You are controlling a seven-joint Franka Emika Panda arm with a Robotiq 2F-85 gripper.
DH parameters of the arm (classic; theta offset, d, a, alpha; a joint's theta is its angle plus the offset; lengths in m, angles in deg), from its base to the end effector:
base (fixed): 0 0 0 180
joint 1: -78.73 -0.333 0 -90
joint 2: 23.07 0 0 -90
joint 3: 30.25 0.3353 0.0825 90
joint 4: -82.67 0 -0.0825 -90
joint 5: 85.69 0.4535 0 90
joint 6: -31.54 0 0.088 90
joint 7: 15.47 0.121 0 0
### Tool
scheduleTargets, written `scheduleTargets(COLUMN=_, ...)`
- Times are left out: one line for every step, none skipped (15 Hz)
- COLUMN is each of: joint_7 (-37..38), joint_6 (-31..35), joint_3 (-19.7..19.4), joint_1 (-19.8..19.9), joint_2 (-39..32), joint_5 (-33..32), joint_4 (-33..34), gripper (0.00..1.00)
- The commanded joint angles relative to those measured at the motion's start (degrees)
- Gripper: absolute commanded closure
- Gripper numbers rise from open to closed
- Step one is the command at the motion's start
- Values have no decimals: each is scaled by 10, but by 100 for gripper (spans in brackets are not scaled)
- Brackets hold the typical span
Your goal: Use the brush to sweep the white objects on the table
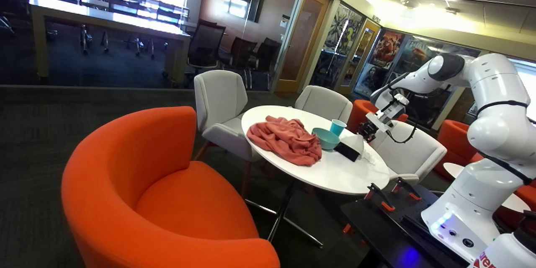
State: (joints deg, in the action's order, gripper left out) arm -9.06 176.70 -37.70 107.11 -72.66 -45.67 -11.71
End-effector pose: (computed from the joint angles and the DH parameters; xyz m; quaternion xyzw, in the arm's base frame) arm 0.5972 -0.4266 0.0544 -0.7980 0.5825 -0.0601 0.1422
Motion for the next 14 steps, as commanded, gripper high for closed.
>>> scheduleTargets(joint_7=55, joint_6=-6, joint_3=-17, joint_1=-16, joint_2=-12, joint_5=-13, joint_4=19, gripper=100)
scheduleTargets(joint_7=69, joint_6=-6, joint_3=-24, joint_1=-20, joint_2=-13, joint_5=-20, joint_4=20, gripper=100)
scheduleTargets(joint_7=82, joint_6=-4, joint_3=-32, joint_1=-24, joint_2=-14, joint_5=-27, joint_4=21, gripper=100)
scheduleTargets(joint_7=95, joint_6=-3, joint_3=-40, joint_1=-26, joint_2=-15, joint_5=-35, joint_4=20, gripper=100)
scheduleTargets(joint_7=108, joint_6=-2, joint_3=-48, joint_1=-30, joint_2=-14, joint_5=-43, joint_4=19, gripper=100)
scheduleTargets(joint_7=122, joint_6=-1, joint_3=-58, joint_1=-33, joint_2=-13, joint_5=-53, joint_4=17, gripper=100)
scheduleTargets(joint_7=134, joint_6=2, joint_3=-67, joint_1=-35, joint_2=-12, joint_5=-62, joint_4=14, gripper=100)
scheduleTargets(joint_7=146, joint_6=2, joint_3=-74, joint_1=-36, joint_2=-11, joint_5=-72, joint_4=14, gripper=100)
scheduleTargets(joint_7=156, joint_6=6, joint_3=-82, joint_1=-36, joint_2=-9, joint_5=-81, joint_4=12, gripper=100)
scheduleTargets(joint_7=166, joint_6=5, joint_3=-90, joint_1=-37, joint_2=-8, joint_5=-91, joint_4=12, gripper=100)
scheduleTargets(joint_7=176, joint_6=8, joint_3=-97, joint_1=-37, joint_2=-8, joint_5=-100, joint_4=12, gripper=100)
scheduleTargets(joint_7=186, joint_6=10, joint_3=-103, joint_1=-36, joint_2=-9, joint_5=-110, joint_4=13, gripper=100)
scheduleTargets(joint_7=196, joint_6=11, joint_3=-110, joint_1=-36, joint_2=-8, joint_5=-119, joint_4=13, gripper=100)
scheduleTargets(joint_7=204, joint_6=14, joint_3=-116, joint_1=-36, joint_2=-7, joint_5=-128, joint_4=12, gripper=100)
